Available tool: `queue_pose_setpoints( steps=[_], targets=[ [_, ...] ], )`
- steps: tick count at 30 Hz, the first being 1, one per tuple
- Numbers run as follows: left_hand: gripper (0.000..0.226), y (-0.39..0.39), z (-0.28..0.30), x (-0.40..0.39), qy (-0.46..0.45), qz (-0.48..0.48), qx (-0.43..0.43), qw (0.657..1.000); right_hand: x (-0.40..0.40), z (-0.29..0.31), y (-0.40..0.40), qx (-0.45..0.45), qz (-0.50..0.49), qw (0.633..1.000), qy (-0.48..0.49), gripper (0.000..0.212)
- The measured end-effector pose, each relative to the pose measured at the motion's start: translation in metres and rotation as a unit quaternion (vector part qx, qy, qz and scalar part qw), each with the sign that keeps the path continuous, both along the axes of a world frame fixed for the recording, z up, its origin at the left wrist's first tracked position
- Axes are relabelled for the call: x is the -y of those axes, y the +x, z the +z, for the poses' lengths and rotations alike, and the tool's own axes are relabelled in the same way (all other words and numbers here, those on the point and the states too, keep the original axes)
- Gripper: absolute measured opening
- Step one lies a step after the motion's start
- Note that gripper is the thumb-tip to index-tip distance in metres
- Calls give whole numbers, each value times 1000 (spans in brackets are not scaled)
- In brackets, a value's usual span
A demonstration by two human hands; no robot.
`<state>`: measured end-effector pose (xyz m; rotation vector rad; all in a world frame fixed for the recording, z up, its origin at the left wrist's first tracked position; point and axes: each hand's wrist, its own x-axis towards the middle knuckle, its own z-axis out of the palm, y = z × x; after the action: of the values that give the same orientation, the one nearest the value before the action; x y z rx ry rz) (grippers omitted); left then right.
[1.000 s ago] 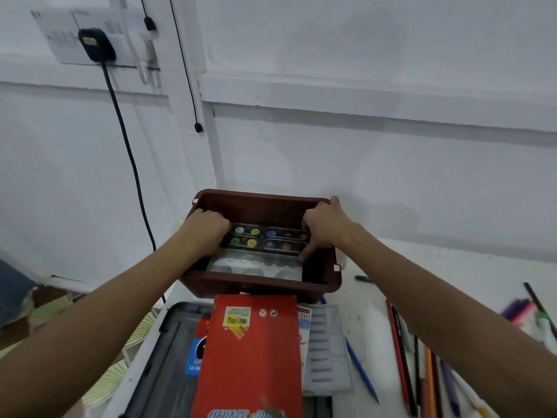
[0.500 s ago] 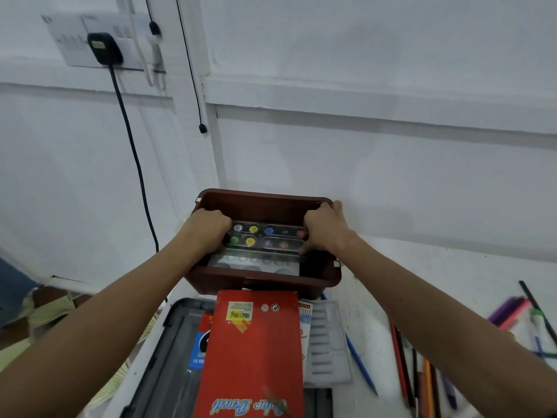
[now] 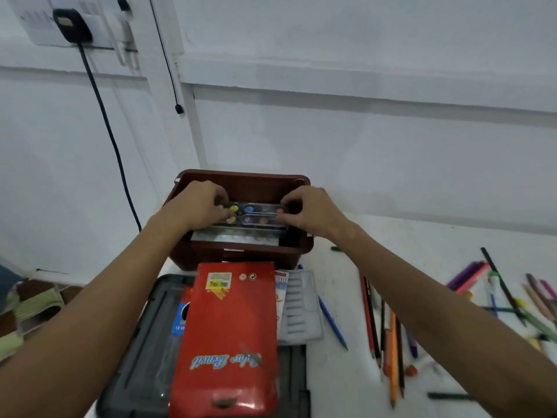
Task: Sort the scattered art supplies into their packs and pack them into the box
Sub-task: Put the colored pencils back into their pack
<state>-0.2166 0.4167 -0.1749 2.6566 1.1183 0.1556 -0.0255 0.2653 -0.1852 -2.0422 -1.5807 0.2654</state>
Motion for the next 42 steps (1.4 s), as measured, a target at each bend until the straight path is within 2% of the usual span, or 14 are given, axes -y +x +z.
queue_pose_setpoints(
  steps=[4,6,10,15,20,26,29,31,33,34,36,39,40,42],
  targets=[
    [31,-15,18,58,0,61,139,988,41,8,-14,-51,0,993,106,14],
    [27,-36,18,91,3,100,165,981,63,12,-27,-103,15,987,120,10],
    [31,-89,0,141,-34,204,106,973,102,2,-55,-157,81,984,19,17],
    [63,-130,-31,186,-201,295,27,934,133,-33,-93,-198,101,964,-149,37],
    [29,-126,-32,220,-214,301,108,923,149,-34,-107,-285,83,945,-133,41],
    [35,-120,-25,247,-160,329,157,917,164,-30,-98,-411,74,889,-189,44],
    [26,-115,-12,266,-200,328,284,879,170,-33,-93,-454,57,871,-181,51],
    [20,-105,-1,280,-231,301,348,857,177,-32,-85,-471,54,863,-175,37],
    [16,-91,7,294,-192,243,349,884,187,-25,-73,-501,53,850,-154,20],
    [15,-82,10,300,-153,205,337,906,193,-19,-64,-530,45,836,-133,22],
    [13,-59,15,310,-70,114,305,943,206,-6,-39,-607,13,789,-96,48],
    [22,-17,9,314,0,-28,241,970,233,11,9,-699,-18,714,-44,77],
    [26,0,5,314,15,-72,220,973,244,14,25,-710,-38,703,-17,76],
    [26,33,-5,315,29,-153,189,970,265,16,52,-702,-95,704,42,51]
  ],
)
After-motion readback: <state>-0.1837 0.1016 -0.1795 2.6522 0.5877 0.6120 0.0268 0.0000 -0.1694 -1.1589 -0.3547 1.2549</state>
